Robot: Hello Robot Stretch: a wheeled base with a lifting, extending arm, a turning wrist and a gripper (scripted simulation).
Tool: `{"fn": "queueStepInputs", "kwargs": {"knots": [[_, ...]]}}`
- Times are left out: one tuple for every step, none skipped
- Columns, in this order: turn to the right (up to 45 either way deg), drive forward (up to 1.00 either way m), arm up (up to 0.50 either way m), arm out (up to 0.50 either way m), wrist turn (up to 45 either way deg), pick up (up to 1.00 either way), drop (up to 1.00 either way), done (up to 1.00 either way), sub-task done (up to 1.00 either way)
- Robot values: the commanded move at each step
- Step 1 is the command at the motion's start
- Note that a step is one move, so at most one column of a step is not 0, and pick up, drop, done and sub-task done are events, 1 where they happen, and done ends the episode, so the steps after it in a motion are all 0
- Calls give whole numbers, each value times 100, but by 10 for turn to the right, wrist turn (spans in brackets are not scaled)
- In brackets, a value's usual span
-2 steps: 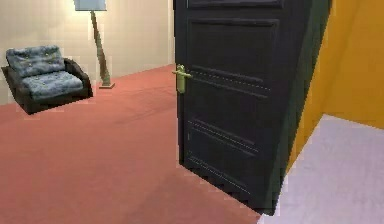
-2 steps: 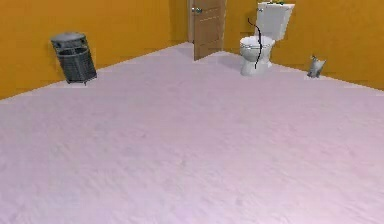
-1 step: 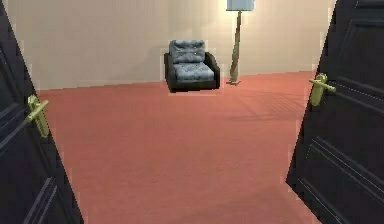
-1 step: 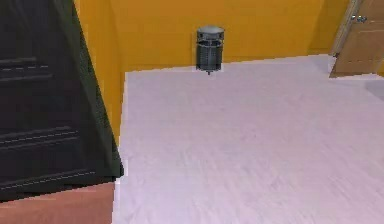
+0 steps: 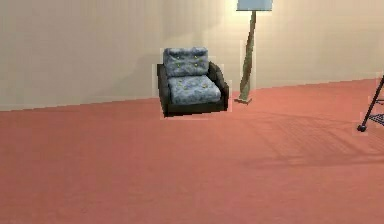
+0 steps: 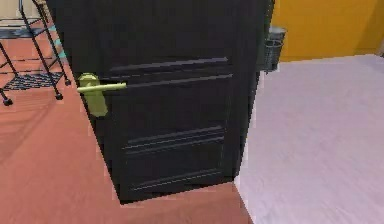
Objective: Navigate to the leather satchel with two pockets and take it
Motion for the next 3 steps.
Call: {"fn": "queueStepInputs", "kwargs": {"knots": [[0,55,0,0,0,0,0,0,0],[-210,0,0,0,0,0,0,0,0],[0,5,0,0,0,0,0,0,0]]}}
